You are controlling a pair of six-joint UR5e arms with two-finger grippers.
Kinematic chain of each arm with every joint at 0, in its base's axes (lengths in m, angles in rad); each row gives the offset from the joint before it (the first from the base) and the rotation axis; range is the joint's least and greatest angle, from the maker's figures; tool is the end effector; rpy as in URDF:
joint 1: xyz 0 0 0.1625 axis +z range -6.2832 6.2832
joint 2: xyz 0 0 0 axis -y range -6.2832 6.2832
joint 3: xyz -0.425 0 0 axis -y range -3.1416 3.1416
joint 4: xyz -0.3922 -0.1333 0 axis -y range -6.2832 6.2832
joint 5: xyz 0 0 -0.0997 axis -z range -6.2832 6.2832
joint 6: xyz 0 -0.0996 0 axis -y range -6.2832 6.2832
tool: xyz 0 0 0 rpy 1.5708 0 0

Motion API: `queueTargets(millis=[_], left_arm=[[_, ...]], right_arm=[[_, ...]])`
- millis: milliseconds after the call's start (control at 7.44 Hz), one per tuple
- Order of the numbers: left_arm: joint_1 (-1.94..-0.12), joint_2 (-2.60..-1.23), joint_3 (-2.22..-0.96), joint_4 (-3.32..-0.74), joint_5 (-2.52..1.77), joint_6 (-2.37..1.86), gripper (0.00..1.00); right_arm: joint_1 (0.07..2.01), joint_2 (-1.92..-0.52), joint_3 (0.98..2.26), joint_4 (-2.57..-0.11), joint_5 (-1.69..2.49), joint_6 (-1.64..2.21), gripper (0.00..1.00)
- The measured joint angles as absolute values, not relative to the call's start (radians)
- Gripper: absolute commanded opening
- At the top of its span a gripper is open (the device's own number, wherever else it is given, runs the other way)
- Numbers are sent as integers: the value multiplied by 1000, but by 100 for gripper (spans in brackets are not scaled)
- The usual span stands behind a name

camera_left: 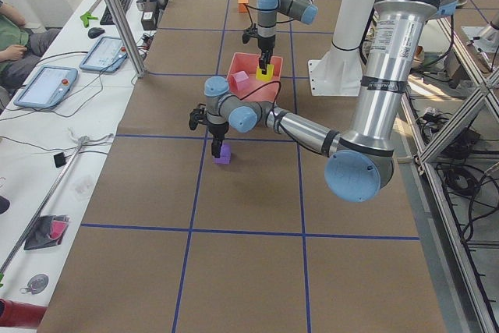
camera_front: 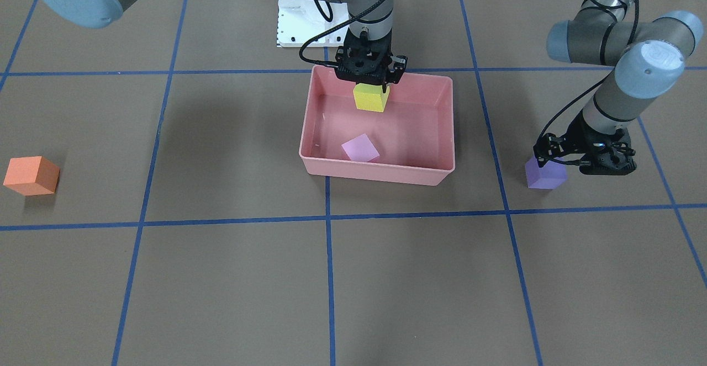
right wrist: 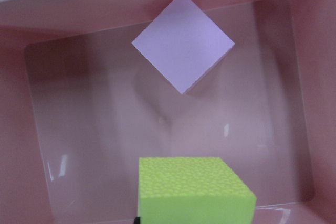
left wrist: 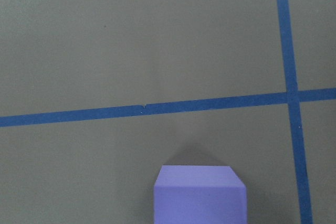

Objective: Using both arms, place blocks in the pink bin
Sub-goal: 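Lower yellow cube into bin with right gripper while left gripper nears purple cube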

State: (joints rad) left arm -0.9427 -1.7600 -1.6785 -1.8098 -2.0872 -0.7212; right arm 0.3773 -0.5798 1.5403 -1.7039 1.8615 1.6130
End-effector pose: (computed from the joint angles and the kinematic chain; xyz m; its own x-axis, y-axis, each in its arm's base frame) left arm 0.2756 -0.5227 0.4887 0.7508 0.0776 -0.6560 -0.0126 0.9946 0.1032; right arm -0.6289 -0.3619 0.0651 0.6220 0.2900 0.7273 -0.1832 0.9570 -0.2249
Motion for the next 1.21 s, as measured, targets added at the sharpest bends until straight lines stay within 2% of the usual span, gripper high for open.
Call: queueTargets(millis=[269, 403, 538, 672, 1209], left_arm=[[-940, -1762, -1678, -1810, -2088, -739, 99], [-938, -1763, -1676, -1811, -2088, -751, 99], [-937, -1764, -1673, -1811, -2088, -757, 99], [-936, -1765, -1670, -1812, -2088, -760, 99], [-931, -1773, -1657, -1813, -2088, -762, 99]], right_arm=[[377, -580, 1531, -1703, 1857, 1612, 0], [377, -579, 1529, -1703, 1857, 1612, 9], [378, -579, 1528, -1702, 1856, 1613, 63], [378, -580, 1527, -1694, 1856, 1615, 99], [379, -583, 1515, -1634, 1847, 1666, 100]])
